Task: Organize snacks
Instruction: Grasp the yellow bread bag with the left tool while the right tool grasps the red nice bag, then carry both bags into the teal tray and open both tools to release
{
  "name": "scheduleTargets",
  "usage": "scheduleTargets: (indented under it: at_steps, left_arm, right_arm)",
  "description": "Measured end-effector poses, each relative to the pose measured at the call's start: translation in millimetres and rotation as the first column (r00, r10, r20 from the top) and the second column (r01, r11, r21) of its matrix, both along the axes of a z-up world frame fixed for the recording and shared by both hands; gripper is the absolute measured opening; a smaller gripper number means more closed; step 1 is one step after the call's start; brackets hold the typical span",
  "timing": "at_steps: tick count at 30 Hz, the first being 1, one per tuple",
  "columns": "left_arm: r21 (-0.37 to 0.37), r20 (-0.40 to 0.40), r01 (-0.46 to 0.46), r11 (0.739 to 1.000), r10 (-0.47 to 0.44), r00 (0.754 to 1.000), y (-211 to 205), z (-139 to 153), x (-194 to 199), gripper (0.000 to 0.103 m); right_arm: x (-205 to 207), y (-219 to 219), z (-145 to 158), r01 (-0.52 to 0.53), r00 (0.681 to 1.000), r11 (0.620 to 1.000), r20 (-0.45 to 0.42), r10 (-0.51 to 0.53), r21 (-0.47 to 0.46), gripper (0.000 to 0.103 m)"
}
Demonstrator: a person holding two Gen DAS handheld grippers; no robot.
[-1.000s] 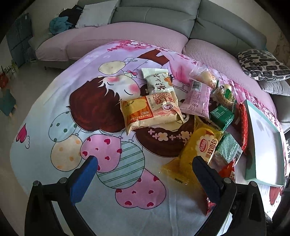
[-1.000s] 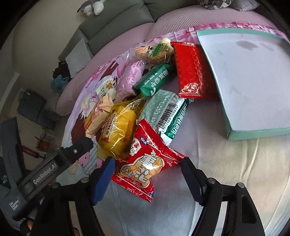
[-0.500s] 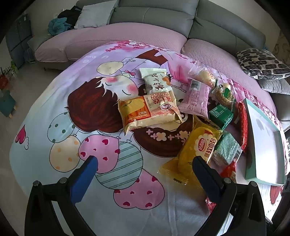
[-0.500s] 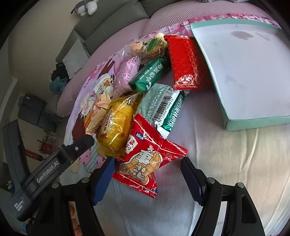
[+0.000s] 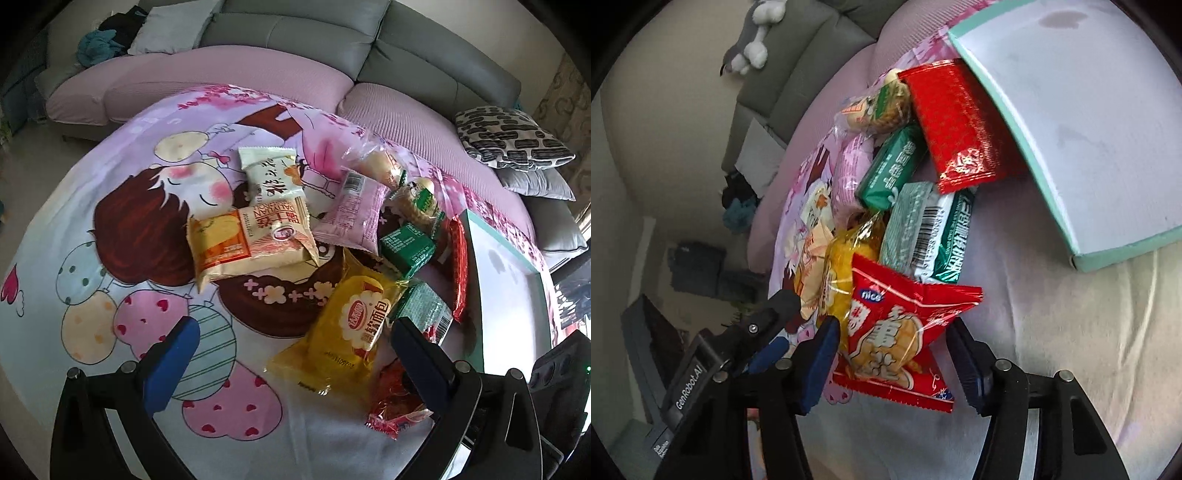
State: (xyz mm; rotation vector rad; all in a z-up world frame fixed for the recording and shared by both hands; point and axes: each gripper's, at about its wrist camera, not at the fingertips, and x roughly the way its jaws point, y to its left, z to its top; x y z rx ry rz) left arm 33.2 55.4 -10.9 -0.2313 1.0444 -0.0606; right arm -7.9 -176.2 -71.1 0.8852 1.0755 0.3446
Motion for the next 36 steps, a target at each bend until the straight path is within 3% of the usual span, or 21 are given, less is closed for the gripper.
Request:
scheduleTargets:
  at_steps: [6, 12, 15, 20, 22, 27, 36]
  left_arm:
    - [-0.018, -0.029, 0.056, 0.998, -0.056, 0.998, -11.9, -8.2, 5.9, 0.101]
    - [-0.054, -0.057, 0.097, 0.994, -0.100, 0.993, -22.7, -16.4, 11.4, 0.091]
    - [-0.072, -0.062, 0.106, 0.992, -0.110, 0.992, -25.1, -19.6, 12.7, 0.080]
    - [-0.068, -0.078, 0.119, 0.991, -0.125, 0.989, -30.0, -25.8, 13.9, 0.051]
    - [-0.085, -0.065, 0.127, 0.988, -0.133, 0.989, -30.9, -24.0, 12.5, 0.044]
    - [-0.080, -0.056, 0.130, 0.988, -0.135, 0.989, -31.2, -22.7, 9.6, 0.042]
    - [-0.079, -0.015, 0.138, 0.987, -0.140, 0.990, -28.2, -5.1, -0.6, 0.041]
  right_arm:
    - [1.7, 4.6, 1.2, -0.016, 1.000, 0.998, 0.002, 0.016, -0.055, 0.053]
    - [-1.7, 0.0, 7.6, -0.003, 1.000, 0.995, 0.010, 0.004, -0.098, 0.047]
    - [-0.3, 0.5, 8.1, -0.007, 1.000, 0.994, 0.010, 0.008, -0.105, 0.047]
    - [-0.3, -2.5, 5.9, -0.010, 1.000, 0.996, 0.013, 0.011, -0.094, 0.047]
    - [-2.4, -4.1, 6.1, -0.011, 1.000, 0.996, 0.015, 0.012, -0.093, 0.046]
    - [-8.8, -6.9, 8.0, -0.015, 1.000, 0.997, 0.024, 0.017, -0.077, 0.039]
    - [-14.6, -5.9, 23.3, -0.013, 0.999, 0.995, 0.051, 0.018, -0.098, 0.036]
